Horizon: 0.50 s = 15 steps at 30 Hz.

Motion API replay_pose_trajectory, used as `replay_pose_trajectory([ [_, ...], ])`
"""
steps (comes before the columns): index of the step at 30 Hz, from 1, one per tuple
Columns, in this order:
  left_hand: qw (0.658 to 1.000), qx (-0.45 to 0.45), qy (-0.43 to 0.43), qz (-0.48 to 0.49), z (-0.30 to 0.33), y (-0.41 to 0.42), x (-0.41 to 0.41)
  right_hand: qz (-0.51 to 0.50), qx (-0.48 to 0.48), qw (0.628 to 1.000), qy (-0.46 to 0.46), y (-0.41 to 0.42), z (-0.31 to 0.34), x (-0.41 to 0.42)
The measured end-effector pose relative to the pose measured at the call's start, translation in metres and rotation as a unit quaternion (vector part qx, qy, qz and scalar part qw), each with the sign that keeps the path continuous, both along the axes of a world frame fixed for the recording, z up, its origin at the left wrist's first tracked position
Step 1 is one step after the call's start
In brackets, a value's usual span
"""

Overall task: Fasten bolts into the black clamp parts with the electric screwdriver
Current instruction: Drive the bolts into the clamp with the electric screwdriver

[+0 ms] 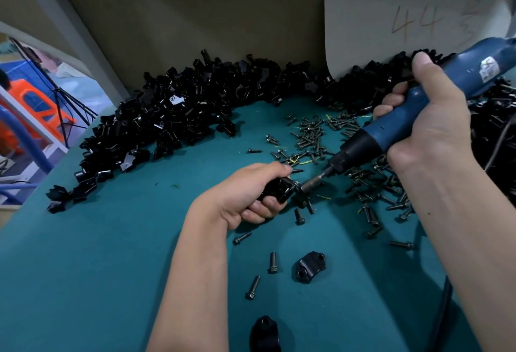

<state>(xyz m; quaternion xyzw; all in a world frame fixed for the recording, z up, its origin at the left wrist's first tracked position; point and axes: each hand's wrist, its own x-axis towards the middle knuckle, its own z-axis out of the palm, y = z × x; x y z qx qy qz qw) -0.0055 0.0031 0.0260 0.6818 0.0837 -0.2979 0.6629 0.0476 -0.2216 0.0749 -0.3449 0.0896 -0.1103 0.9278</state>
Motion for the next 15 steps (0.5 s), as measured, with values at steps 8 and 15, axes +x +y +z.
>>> replay_pose_trajectory([
  [8, 1.0, 0.017, -0.004, -0.018, 0.0005, -0.0002, 0.0001, -0.013, 0.024, 1.0, 0.008, -0.0022, 0.0005, 0.0006],
  [15, 0.996, 0.071, -0.009, -0.055, 0.0048, -0.0054, -0.0005, 0.009, 0.02, 1.0, 0.004, 0.0013, 0.0002, 0.0009],
])
